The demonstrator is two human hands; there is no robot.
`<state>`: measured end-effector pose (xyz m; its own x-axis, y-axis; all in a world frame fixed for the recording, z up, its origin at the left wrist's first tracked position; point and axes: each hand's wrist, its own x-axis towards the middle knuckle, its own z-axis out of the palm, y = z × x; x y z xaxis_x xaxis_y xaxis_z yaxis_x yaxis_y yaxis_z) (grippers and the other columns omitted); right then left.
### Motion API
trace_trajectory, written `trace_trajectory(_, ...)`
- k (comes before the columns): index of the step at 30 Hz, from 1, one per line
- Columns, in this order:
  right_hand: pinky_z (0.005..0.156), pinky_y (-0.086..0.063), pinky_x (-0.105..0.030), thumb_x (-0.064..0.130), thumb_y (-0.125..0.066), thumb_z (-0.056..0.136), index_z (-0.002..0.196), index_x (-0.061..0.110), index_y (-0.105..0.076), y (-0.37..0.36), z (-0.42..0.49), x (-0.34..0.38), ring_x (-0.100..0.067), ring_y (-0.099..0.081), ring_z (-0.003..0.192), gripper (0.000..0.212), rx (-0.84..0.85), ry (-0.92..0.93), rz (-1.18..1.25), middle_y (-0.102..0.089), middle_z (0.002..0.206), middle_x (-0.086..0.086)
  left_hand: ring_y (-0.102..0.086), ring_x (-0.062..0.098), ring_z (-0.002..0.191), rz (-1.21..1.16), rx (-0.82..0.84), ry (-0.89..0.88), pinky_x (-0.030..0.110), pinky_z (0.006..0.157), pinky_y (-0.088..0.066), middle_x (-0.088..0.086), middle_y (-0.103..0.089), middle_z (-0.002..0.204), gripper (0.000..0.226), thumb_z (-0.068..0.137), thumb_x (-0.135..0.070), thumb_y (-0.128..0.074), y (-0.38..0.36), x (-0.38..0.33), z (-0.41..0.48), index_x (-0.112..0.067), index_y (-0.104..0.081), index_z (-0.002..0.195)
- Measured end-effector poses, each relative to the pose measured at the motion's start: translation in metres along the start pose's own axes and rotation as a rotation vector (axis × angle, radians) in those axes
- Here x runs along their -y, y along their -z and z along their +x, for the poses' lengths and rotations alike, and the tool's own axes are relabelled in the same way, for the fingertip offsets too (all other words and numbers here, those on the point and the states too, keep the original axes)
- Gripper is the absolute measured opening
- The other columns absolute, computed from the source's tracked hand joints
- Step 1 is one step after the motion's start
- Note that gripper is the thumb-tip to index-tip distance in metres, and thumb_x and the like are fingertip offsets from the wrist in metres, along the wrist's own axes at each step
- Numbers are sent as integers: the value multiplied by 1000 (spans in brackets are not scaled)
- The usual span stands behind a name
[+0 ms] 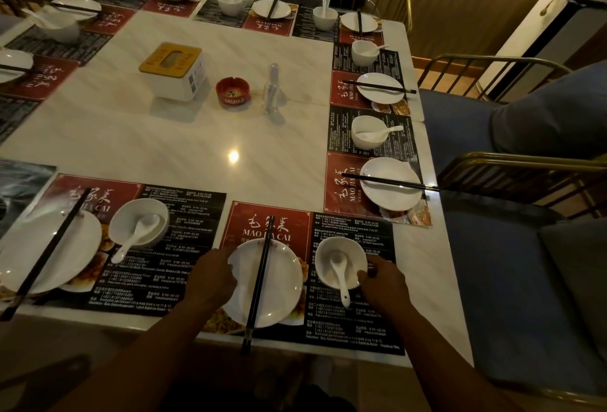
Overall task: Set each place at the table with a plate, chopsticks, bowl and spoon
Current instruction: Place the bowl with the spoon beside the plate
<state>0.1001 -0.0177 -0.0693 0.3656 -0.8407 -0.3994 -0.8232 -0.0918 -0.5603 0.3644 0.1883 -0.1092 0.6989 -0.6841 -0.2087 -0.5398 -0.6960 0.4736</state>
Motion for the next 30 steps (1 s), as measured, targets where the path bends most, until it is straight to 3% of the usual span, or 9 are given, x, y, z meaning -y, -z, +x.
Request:
trace_trajectory(4,56,-34,-14,18,-65,92,128,20,-62,1,4,2,-3,-50,71,36,-4,0,-17,-65,100,0,-63,22,110,9,-9,29,34,94,-51,7,-65,120,50,89,-4,-65,0,3,1,-21,-57,135)
trace_trajectory(9,75,-42,-25,18,-66,91,128,20,-63,2,4,3,-12,-54,82,36,-7,-1,-22,-68,111,-5,-61,25,115,1,-3,46,40,99,-51,8,-65,123,45,89,-2,-63,2,4,1,-18,-61,131)
trace_trajectory(13,73,-48,-27,23,-66,91,129,24,-62,0,5,-1,-13,-62,85,39,-5,-4,0,-69,109,-2,-60,25,117,-1,13,64,41,100,-52,8,-64,125,44,90,-3,-62,3,4,1,-20,-62,130)
trace_trajectory(16,66,-44,-23,27,-66,91,129,24,-63,0,5,-4,-9,-59,80,38,-3,-12,0,-70,108,-1,-60,25,116,-13,23,66,41,99,-52,7,-65,124,43,89,-4,-62,5,4,1,-20,-64,129)
trace_trajectory(19,75,-54,-30,34,-66,91,126,25,-63,0,5,-6,-10,-65,80,36,12,-37,50,-70,104,2,-65,24,106,-46,7,54,37,92,-53,6,-70,115,39,87,-2,-63,7,1,0,-19,-68,122)
trace_trajectory(23,85,-50,-32,43,-58,95,123,28,-64,6,3,-10,-14,-61,95,33,12,-68,64,-69,114,1,-66,21,99,-95,-13,59,34,83,-55,2,-70,107,39,86,-4,-63,11,-6,1,-23,-67,120)
trace_trajectory(28,87,-58,-43,38,-58,94,104,31,-68,31,4,-33,-15,-69,88,17,121,-127,72,-73,99,3,-58,11,76,-76,-117,43,25,68,-48,-6,-56,84,22,80,-5,-70,20,-34,12,-24,-57,81)
trace_trajectory(30,84,-59,-42,35,-62,91,101,29,-68,46,8,-42,-14,-70,85,13,170,-127,34,-73,97,3,-55,9,72,-104,-146,3,23,65,-46,-10,-51,80,26,79,-3,-70,23,-56,18,-25,-56,82)
